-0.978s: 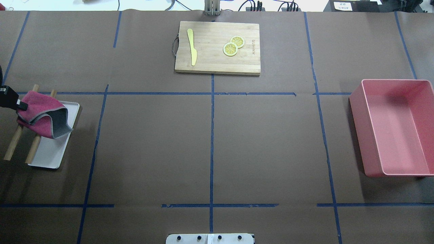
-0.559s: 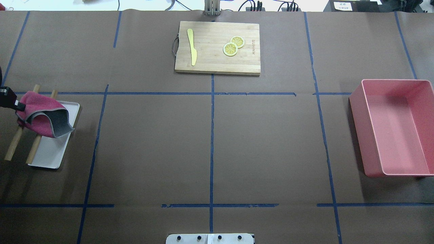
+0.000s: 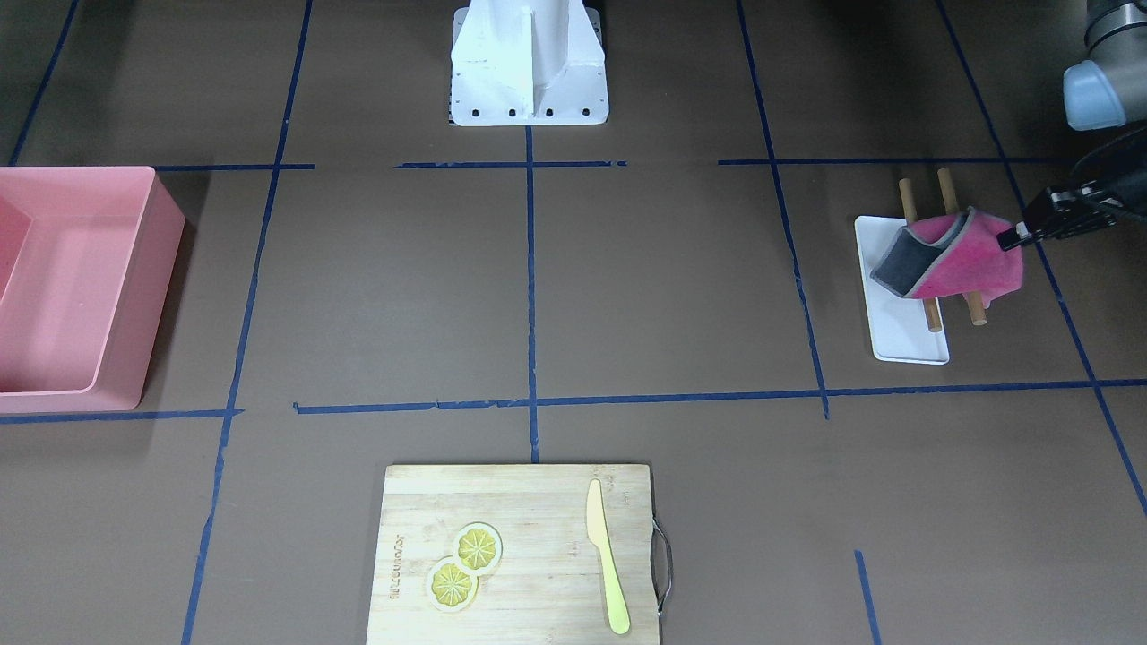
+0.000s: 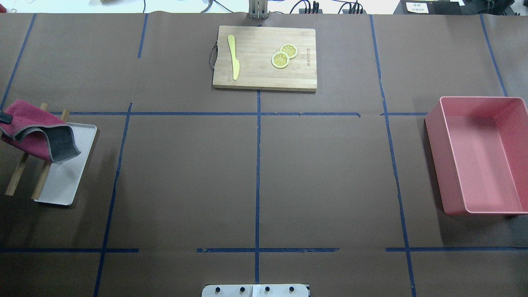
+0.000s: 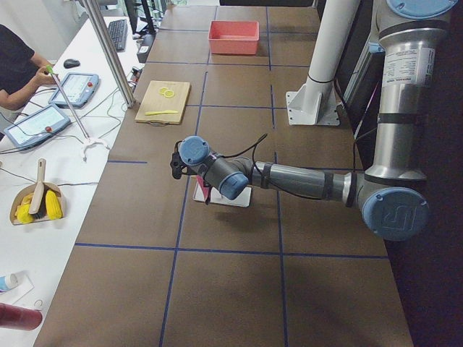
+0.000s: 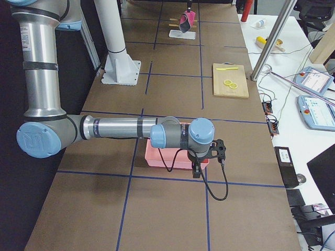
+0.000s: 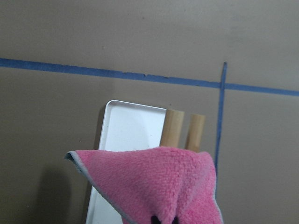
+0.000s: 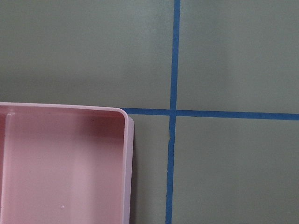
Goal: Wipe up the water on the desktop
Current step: 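Lift the pink towel off the tray and carry it toward the table center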
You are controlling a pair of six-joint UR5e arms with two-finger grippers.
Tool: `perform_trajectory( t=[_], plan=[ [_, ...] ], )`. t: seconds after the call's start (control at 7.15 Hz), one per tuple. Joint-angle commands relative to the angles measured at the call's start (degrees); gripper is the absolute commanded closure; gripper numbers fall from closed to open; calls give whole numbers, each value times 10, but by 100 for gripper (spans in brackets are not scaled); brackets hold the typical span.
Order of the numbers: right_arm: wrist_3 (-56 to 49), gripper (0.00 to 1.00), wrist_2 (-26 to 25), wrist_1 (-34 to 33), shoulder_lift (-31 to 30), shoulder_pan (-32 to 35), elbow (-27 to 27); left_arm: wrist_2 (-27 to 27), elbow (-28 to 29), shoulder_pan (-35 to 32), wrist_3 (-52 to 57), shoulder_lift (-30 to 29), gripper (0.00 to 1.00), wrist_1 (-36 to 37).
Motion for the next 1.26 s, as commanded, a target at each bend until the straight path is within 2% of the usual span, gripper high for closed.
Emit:
perform_trajectory(
  t=[0.0, 0.28, 0.56, 0.84, 1.12],
  plan=[
    [-1, 0, 2, 1, -1, -1, 3, -25, -30, -26, -1, -7, 100, 27],
    [2, 0, 2, 0, -1, -1, 25, -18, -100, -40, 0, -13, 100, 96],
    [0, 0, -1, -3, 2, -2, 64, -2, -126, -39, -1, -32, 100, 106],
    [3, 0, 5, 0, -4, -20, 75, 55, -161, -33, -1, -72, 100, 159],
    [3, 0, 5, 0, 4, -21, 77, 125, -188, -5, 6, -82, 100, 169]
  ],
)
